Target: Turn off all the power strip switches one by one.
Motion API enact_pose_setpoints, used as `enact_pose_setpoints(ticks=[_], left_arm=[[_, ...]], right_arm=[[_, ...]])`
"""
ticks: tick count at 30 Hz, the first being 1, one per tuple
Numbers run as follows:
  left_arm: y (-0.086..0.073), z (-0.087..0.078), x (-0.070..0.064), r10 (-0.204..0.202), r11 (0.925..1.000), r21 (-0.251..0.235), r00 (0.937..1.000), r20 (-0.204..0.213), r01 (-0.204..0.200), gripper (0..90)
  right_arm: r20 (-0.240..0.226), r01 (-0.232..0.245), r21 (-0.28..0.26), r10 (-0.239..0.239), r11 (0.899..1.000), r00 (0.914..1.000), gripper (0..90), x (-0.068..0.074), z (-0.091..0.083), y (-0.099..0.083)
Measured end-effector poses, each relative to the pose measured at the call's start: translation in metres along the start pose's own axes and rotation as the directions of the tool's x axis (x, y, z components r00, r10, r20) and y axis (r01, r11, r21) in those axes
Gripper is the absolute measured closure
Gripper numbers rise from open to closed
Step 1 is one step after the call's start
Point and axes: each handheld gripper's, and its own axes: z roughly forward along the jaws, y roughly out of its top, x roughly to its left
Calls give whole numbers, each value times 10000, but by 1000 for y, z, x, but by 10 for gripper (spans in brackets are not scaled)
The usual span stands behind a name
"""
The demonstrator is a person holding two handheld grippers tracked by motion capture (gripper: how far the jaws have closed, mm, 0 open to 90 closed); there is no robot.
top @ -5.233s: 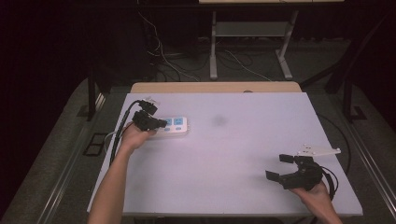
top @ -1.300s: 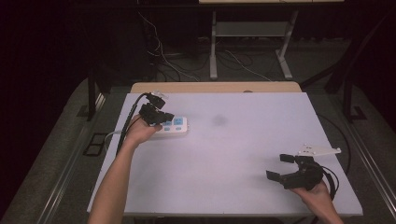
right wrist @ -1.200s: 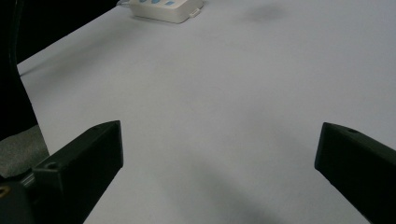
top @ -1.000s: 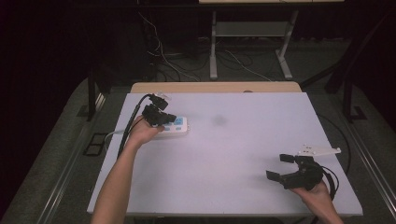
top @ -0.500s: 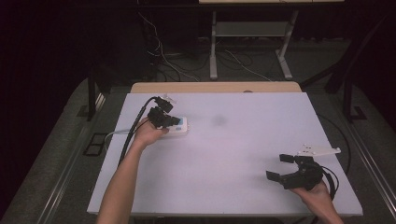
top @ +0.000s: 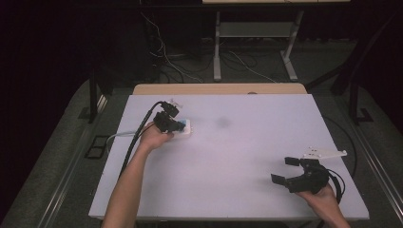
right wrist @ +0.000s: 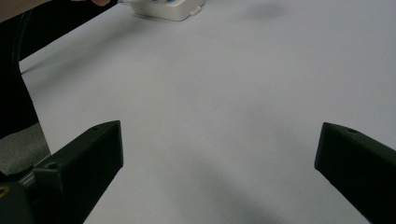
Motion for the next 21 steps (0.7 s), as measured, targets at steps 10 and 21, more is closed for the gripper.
enact_pose_setpoints(ticks=[10, 21], left_arm=[[-7, -1, 5, -614, 9976, -291, 9971, 445, 627, 894], [-13, 0, 9, -975, 9924, -683, 9929, 680, 1022, 895]], right_arm=[[0, 8, 43, -8, 10000, 10000, 9, 0, 1, 0], [-58, 31, 81, -31, 10000, 10000, 9, 1, 1, 0]])
